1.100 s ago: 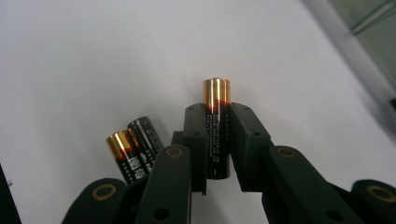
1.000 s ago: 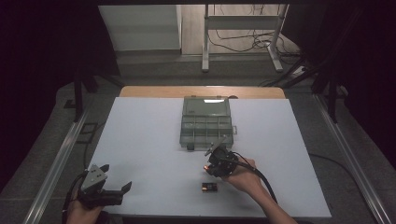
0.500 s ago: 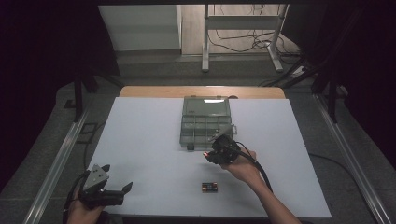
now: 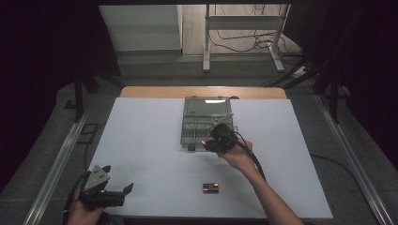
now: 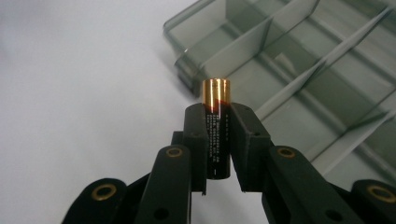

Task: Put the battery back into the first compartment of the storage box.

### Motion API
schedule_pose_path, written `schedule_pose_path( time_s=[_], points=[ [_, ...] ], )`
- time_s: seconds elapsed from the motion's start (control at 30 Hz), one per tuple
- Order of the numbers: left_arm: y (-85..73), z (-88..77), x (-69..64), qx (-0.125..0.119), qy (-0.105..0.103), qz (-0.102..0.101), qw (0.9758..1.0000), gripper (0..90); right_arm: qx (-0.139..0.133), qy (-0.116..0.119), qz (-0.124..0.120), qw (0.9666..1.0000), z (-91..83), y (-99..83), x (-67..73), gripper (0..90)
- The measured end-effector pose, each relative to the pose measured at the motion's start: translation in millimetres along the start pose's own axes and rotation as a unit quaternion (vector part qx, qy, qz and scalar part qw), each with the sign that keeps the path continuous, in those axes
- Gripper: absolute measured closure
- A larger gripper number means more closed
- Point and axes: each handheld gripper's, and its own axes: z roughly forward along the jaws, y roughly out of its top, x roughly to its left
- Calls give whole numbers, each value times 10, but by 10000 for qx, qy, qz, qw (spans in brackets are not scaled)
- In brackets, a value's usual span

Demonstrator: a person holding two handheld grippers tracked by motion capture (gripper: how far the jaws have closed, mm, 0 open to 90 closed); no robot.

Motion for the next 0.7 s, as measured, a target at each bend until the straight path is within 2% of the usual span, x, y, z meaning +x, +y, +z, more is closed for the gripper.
schedule_pose_path(
  time_s=[0.37,0.5,0.7],
  points=[
    [-2,-1,9,-13,-29,-32,10000,4,-217,-152,222,9994,149,237,-196,765],
    [-2,-2,11,-19,-40,-34,10000,4,-262,-193,254,9991,193,295,-235,765],
    [-5,-6,16,-36,-64,-40,10000,4,-467,-287,285,9981,295,430,-318,765]
  ],
)
